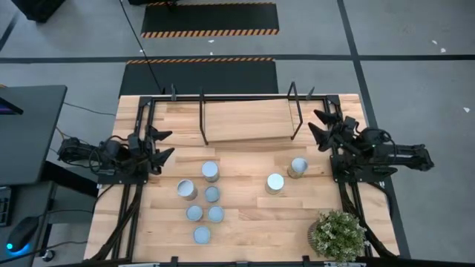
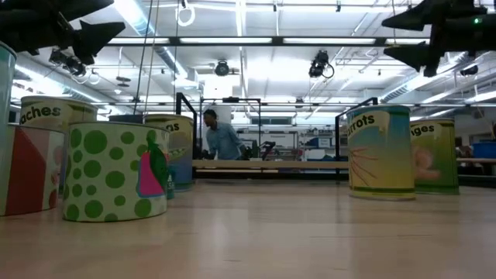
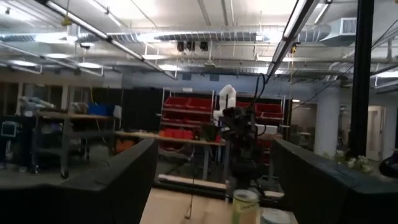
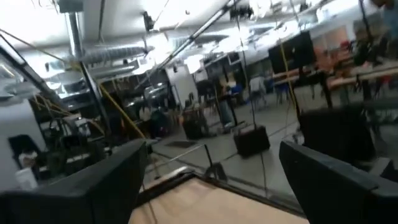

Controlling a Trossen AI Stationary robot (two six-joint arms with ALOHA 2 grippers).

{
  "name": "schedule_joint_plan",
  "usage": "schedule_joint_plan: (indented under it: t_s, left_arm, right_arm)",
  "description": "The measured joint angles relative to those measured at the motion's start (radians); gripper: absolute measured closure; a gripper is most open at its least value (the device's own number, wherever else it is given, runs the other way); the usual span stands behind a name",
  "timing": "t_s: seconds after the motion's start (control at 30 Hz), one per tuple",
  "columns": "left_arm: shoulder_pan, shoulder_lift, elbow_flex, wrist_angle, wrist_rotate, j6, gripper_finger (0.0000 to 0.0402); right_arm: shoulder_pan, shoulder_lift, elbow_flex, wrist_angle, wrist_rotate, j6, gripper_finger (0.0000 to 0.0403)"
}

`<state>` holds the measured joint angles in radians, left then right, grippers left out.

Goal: Pick and place cans onto a shelf
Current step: Put the canned oranges on the shelf

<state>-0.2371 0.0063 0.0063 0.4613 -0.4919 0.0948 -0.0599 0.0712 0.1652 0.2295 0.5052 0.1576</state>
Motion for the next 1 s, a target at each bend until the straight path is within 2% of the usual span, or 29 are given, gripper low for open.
schedule_joint_plan:
  t_s: [0.13, 0.23, 0.5, 0.63, 0.77, 0.83, 1.0]
  left_arm:
    - [0.0, 0.0, 0.0, 0.016, 0.0, 0.002, 0.0086]
    - [0.0, 0.0, 0.0, 0.022, -0.001, 0.004, 0.0086]
    - [0.0, 0.0, 0.0, 0.014, -0.003, -0.01, 0.0086]
    - [0.0, 0.0, 0.0, 0.002, -0.005, -0.032, 0.0086]
    - [0.0, 0.0, 0.0, -0.042, 0.006, -0.083, 0.0086]
    - [0.0, 0.0, 0.0, -0.041, 0.023, -0.083, 0.0086]
    - [0.0, 0.0, 0.0, -0.048, 0.025, -0.084, 0.0086]
  right_arm:
    - [-0.016, 0.063, 0.07, -0.013, -0.069, 0.029, 0.0029]
    - [-0.016, 0.099, 0.1, -0.014, -0.136, -0.02, 0.0029]
    - [-0.016, 0.155, 0.115, 0.007, -0.167, -0.072, 0.0029]
    - [-0.016, 0.183, 0.115, -0.006, -0.188, -0.033, 0.0029]
    - [-0.016, 0.248, 0.118, -0.011, -0.291, 0.046, 0.0029]
    - [-0.016, 0.308, 0.148, -0.065, -0.325, 0.058, 0.003]
    - [-0.017, 0.494, 0.278, -0.27, -0.275, 0.045, 0.003]
